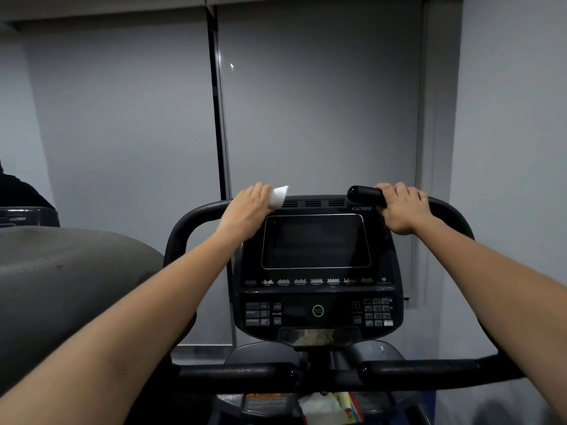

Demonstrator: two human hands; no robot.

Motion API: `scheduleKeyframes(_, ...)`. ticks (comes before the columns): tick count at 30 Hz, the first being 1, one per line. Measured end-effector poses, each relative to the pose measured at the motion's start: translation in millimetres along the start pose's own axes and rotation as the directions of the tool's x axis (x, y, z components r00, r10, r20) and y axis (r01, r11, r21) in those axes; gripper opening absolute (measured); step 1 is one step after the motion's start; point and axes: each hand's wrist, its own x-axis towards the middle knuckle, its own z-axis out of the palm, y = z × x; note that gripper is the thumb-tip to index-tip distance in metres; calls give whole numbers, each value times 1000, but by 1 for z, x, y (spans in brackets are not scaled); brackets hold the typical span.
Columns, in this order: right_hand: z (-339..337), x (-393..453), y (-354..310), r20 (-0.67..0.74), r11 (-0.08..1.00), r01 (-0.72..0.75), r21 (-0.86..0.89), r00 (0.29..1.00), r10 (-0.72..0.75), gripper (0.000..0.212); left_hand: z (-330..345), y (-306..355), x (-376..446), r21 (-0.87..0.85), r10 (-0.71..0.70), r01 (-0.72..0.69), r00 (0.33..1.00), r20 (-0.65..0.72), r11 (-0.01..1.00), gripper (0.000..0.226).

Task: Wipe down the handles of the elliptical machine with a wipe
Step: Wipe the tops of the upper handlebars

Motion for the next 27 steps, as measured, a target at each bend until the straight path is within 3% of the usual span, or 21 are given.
scheduleKeyframes(5,-1,-1,1,5,1000,4,8,1000,-4,52,-8,-62,-54,5,-151,150,988,47,989,28)
scheduleKeyframes(11,1,0,0,-10,1000,2,3,1000,-2,51,-15,-96,-80,-79,-353,374,913,205,924,29)
scheduleKeyframes(13,3,1,-1,-27,1000,-7,-1,1000,7,51,-14,-92,-71,-48,-340,359,913,227,932,29)
scheduleKeyframes(22,4,3,-4,-30,1000,-25,-6,999,25,51,-9,-36,-23,219,-85,46,981,174,975,23)
scheduleKeyframes(27,4,1,-3,-20,1000,-24,-7,1000,24,51,2,2,8,191,-60,34,990,131,981,24)
